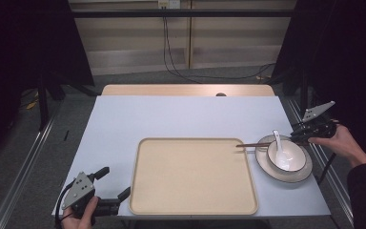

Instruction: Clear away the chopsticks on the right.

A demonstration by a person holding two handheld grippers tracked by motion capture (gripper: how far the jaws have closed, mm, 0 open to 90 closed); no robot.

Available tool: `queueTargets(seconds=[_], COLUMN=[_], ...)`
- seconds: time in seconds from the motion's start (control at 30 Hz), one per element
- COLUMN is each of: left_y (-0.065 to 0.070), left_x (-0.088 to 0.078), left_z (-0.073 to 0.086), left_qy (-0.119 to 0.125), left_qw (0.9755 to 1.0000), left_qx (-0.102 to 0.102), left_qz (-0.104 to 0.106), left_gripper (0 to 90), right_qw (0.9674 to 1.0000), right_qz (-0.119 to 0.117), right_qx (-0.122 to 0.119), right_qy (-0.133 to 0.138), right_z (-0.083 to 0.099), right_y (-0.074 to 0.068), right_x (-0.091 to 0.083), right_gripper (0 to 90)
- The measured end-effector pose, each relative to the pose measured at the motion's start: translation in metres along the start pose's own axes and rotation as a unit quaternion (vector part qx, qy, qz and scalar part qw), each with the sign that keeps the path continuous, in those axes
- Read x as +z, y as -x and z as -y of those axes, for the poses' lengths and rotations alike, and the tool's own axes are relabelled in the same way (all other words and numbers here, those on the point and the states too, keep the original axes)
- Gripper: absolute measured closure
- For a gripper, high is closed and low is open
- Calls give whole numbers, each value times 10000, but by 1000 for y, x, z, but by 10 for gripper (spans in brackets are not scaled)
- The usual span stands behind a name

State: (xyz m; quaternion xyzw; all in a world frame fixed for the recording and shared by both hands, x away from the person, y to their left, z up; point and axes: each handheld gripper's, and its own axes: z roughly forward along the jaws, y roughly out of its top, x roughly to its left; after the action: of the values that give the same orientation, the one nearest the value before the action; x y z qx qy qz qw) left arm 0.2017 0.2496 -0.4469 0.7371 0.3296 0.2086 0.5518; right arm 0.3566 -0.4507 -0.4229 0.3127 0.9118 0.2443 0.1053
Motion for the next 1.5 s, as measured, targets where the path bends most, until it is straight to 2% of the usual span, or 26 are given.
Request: queueTargets(seconds=[0.17, 0.3, 0.5, 0.7, 0.77, 0.97, 1.07, 1.23, 1.27, 1.33, 1.37, 1.5], left_y=[0, 1, 0, 0, 0, 0, 0, 0, 0, 0, 0, 0], left_x=[0, 0, 0, 1, 0, 1, 0, 1, 1, 1, 1, 0], left_z=[0, 0, 0, 0, 0, 0, 0, 0, 0, 0, 0, -1], left_qy=[3, 22, -36, -28, -43, 28, 1, 26, 24, 20, 27, 27], left_qw=[10000, 10000, 10000, 10000, 10000, 10000, 10000, 10000, 10000, 10000, 10000, 9999], left_qx=[9, -37, 29, 18, 33, -41, -2, -42, -41, -33, -17, 100], left_qz=[9, 18, 26, 52, 48, 35, 57, 49, 45, 49, 51, 83], left_gripper=[17, 17, 18, 18, 18, 18, 18, 18, 18, 18, 18, 18], right_qw=[9997, 9996, 9992, 9977, 9972, 9971, 9971, 9980, 9985, 9988, 9992, 9997], right_qz=[-106, -83, -80, -109, -84, -103, -104, -93, -91, -80, -90, -16], right_qx=[-215, -266, -373, -627, -715, -677, -675, -517, -417, -384, -362, -227], right_qy=[-65, -93, -101, -245, -220, -330, -338, -342, -354, -286, -117, -21], right_z=[-4, -5, -9, -16, -16, -17, -17, -15, -14, -14, -13, -11], right_y=[-3, -4, -4, -5, -4, -5, -4, -3, -3, -3, 0, 1], right_x=[3, 7, 15, 19, 21, 22, 22, 20, 18, 17, 14, 6], right_gripper=[743, 724, 711, 790, 813, 845, 846, 848, 848, 848, 848, 848])
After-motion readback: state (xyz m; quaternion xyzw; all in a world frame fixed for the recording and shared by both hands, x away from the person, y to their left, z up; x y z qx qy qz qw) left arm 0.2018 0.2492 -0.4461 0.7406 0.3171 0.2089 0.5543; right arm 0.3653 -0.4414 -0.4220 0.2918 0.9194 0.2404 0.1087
